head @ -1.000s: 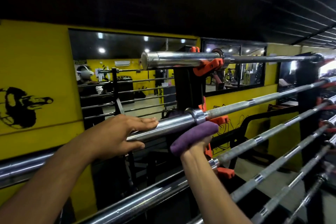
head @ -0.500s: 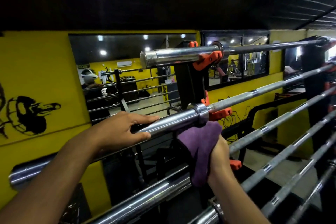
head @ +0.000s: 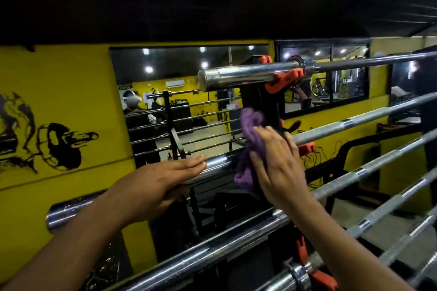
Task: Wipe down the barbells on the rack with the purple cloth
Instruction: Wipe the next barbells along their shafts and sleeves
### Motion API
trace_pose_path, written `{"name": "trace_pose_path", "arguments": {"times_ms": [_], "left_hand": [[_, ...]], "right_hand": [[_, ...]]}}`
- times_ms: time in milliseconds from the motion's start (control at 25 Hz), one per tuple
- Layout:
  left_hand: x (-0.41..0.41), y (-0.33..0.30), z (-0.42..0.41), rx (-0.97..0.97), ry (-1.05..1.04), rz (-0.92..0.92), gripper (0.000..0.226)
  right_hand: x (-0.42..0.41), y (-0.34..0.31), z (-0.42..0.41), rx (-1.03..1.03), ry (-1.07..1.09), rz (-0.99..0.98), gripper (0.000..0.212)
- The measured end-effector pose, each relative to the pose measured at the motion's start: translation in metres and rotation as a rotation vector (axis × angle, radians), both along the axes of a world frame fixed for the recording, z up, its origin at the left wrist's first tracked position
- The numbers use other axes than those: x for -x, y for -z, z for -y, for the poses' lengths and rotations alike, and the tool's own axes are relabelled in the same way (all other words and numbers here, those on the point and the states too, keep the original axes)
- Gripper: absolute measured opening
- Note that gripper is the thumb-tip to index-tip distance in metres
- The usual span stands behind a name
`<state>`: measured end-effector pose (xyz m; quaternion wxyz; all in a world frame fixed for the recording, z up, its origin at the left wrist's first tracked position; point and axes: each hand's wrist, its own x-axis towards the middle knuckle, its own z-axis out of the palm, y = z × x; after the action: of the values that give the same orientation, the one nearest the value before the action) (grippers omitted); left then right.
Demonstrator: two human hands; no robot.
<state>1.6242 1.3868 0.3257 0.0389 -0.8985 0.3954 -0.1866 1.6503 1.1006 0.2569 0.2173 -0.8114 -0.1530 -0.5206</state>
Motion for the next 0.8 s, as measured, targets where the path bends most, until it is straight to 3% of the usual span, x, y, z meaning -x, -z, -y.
{"name": "trace_pose_path", "arguments": {"times_ms": [120,200,320,400,440,520,600,680,720,800], "left_hand": [[-0.007,0.003,-0.002,0.062,-0.002,0.008,0.066],[-0.007,0.005,0.0,0.058,0.007,0.039,0.067],[-0.008,0.007,0.001,0.035,0.003,0.064,0.069],[-0.01,0.005,0.0,0.032,0.017,0.068,0.068],[-0.012,0.004,-0.001,0.041,0.032,0.063,0.068],[-0.015,0.003,-0.004,0.053,0.051,0.048,0.067],[-0.016,0.002,-0.004,0.06,0.058,0.034,0.066],[-0.016,0.001,-0.005,0.08,0.063,0.042,0.064],[-0.015,0.002,-0.004,0.079,0.06,0.046,0.064],[-0.014,0.005,-0.003,0.074,0.063,0.067,0.064]], "right_hand": [[-0.021,-0.034,-0.009,0.323,0.224,-0.133,0.037],[-0.026,-0.061,-0.011,0.438,0.253,-0.275,0.043],[-0.048,-0.107,-0.025,0.616,0.2,-0.7,0.056],[-0.059,-0.129,-0.039,0.648,0.082,-1.002,0.045],[-0.064,-0.131,-0.045,0.607,0.05,-1.049,0.039],[-0.061,-0.121,-0.047,0.482,0.067,-0.935,0.039],[-0.045,-0.083,-0.044,0.247,0.103,-0.521,0.039],[-0.02,-0.031,-0.042,0.004,-0.047,-0.061,0.034],[-0.015,-0.006,-0.039,-0.031,-0.103,0.066,0.035],[-0.017,0.011,-0.029,0.026,-0.122,0.123,0.039]]}}
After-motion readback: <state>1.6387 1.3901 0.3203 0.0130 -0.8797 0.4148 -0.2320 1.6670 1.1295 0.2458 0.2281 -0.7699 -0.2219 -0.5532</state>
